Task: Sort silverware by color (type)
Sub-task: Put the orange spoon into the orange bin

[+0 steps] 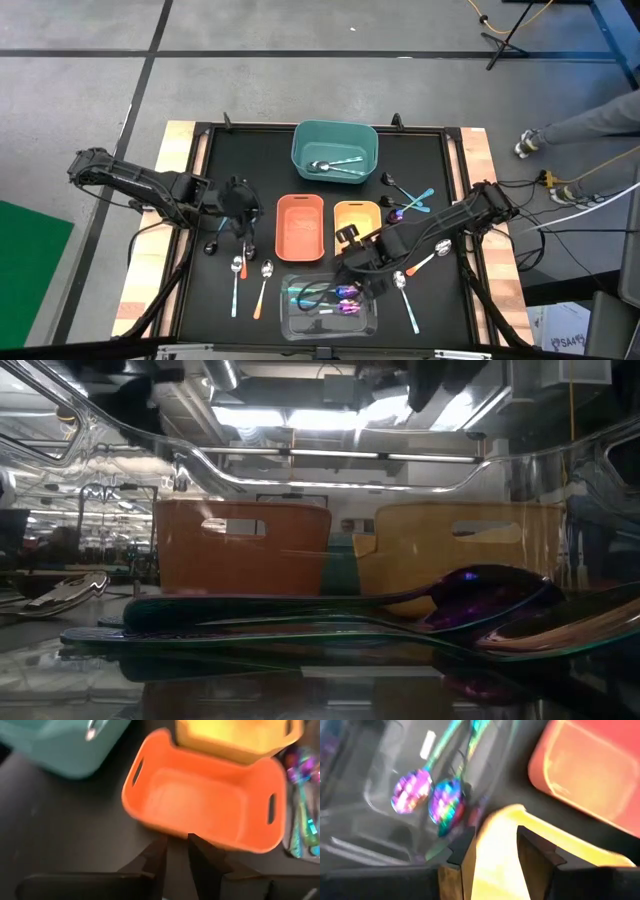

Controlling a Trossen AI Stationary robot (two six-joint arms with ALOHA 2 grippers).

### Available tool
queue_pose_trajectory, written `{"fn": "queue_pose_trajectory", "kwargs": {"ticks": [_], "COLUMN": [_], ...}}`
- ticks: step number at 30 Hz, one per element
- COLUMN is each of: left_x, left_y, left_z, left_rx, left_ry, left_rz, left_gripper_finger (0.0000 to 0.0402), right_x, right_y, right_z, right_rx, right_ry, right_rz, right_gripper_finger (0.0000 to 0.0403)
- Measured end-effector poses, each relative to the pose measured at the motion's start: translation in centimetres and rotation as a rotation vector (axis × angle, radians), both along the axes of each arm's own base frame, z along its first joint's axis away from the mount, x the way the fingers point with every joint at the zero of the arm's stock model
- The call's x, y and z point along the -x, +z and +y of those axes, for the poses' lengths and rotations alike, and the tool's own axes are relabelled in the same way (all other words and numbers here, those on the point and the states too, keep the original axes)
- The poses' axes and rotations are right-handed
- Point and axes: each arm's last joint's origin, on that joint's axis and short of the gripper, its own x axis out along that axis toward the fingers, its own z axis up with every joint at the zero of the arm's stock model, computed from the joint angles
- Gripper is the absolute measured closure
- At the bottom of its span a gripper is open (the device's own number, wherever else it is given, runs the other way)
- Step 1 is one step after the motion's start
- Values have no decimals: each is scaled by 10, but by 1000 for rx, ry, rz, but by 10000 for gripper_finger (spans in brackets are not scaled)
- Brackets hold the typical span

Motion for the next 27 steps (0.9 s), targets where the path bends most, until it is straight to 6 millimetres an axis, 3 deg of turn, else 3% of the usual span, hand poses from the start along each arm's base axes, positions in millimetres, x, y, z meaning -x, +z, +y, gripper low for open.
{"fn": "queue_pose_trajectory", "kwargs": {"ticks": [7,17,27], "left_x": [9,15,4], "left_y": [-6,-17,-39], "left_z": [1,-3,-16], "left_rx": [136,480,506], "left_ry": [153,504,618], "left_rz": [76,194,350], "left_gripper_finger": [269,265,265], "right_x": [17,41,83], "right_y": [4,23,24], "right_z": [-10,-21,-40], "right_rx": [137,171,131], "right_ry": [0,1,-50], "right_rz": [142,197,137], "right_gripper_finger": [274,274,274]}}
